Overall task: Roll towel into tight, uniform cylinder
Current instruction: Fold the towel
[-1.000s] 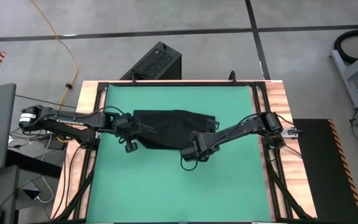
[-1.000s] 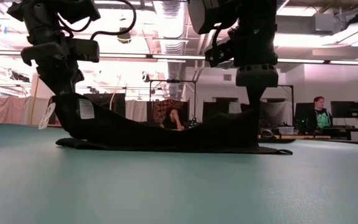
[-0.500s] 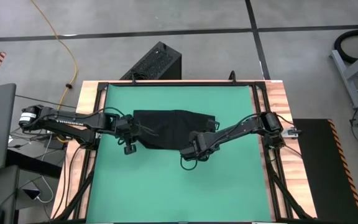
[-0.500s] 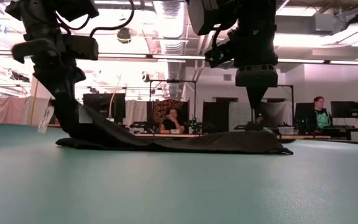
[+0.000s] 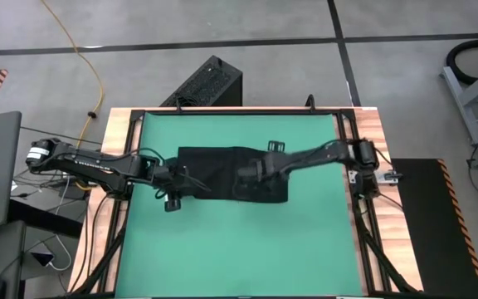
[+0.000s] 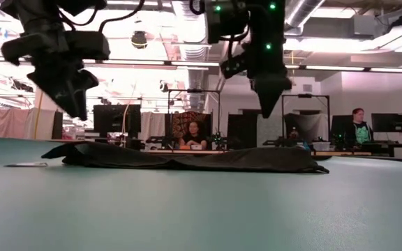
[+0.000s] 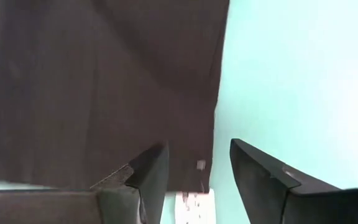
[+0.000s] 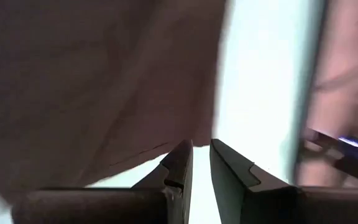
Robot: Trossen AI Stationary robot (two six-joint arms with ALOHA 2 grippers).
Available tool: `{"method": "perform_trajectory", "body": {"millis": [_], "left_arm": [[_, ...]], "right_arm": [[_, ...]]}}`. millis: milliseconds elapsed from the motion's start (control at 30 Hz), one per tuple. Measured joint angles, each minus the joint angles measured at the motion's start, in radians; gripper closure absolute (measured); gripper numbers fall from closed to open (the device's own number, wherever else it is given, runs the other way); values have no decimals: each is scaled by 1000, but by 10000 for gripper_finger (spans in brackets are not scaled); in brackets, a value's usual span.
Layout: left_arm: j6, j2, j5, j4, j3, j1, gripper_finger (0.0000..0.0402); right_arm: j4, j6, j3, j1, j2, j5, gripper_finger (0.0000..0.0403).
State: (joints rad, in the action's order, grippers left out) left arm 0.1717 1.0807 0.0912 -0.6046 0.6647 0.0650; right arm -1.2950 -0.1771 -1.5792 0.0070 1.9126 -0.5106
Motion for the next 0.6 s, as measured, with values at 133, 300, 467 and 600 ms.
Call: {"method": "perform_trajectory", "body": {"millis": [133,300,467,600], "left_arm": [[-72,-2,1,105,0,0,237],[-139,-2,2,185,0,0,236],[-176,-2,17,223,0,0,236],[-188,-2,85,223,0,-1,236]], "right_arm": [[133,169,73,-115,-104,219,325],[350,236,306,-230,-280,294,325],[519,315,495,-251,-365,301,325],[608,384,567,-256,-366,286,325]]}}
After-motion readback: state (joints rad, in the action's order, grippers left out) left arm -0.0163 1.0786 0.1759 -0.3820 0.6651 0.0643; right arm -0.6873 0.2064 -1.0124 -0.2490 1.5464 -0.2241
